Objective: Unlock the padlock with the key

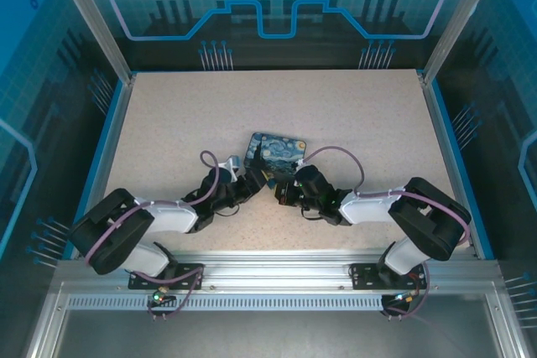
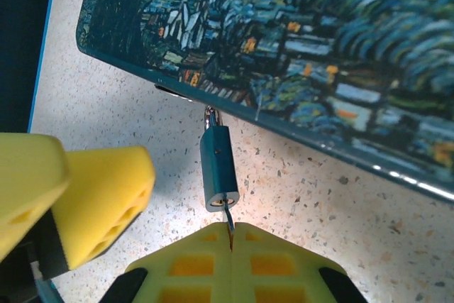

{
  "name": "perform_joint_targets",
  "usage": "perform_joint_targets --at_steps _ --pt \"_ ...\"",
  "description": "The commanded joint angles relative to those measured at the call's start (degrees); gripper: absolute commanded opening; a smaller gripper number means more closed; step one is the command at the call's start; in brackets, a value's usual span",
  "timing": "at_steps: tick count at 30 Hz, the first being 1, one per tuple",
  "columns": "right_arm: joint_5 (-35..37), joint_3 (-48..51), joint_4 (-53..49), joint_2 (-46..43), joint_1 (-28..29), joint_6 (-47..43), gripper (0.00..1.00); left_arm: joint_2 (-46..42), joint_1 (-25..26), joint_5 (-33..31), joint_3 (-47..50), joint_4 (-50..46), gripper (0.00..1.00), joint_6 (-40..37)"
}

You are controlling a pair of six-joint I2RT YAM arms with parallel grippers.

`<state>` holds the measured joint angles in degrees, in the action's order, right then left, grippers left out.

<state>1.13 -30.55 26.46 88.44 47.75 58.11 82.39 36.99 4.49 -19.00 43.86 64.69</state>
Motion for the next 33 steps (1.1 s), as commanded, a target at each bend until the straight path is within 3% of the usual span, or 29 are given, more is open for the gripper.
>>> perform_joint_targets --at_steps 1,6,19,33 --pt "-1.04 -1.54 -0.36 -0.11 0.99 2.99 0.00 0.84 0.57 -1.75 0.57 2.64 0.52 1.45" --pt "-1.26 -1.71 -0.15 -0.11 0.94 3.86 0.00 2.79 0.60 -2.00 0.68 2.79 0.53 3.02" --pt "-1.13 -1.52 -0.69 -0.03 0.94 3.93 0.00 13.70 1.87 0.68 -1.34 13.72 0.51 8.02" --pt "-1.65 -1.56 0.34 0.50 0.92 4.78 0.00 22.07 2.81 -0.27 -2.42 24.37 0.43 12.73"
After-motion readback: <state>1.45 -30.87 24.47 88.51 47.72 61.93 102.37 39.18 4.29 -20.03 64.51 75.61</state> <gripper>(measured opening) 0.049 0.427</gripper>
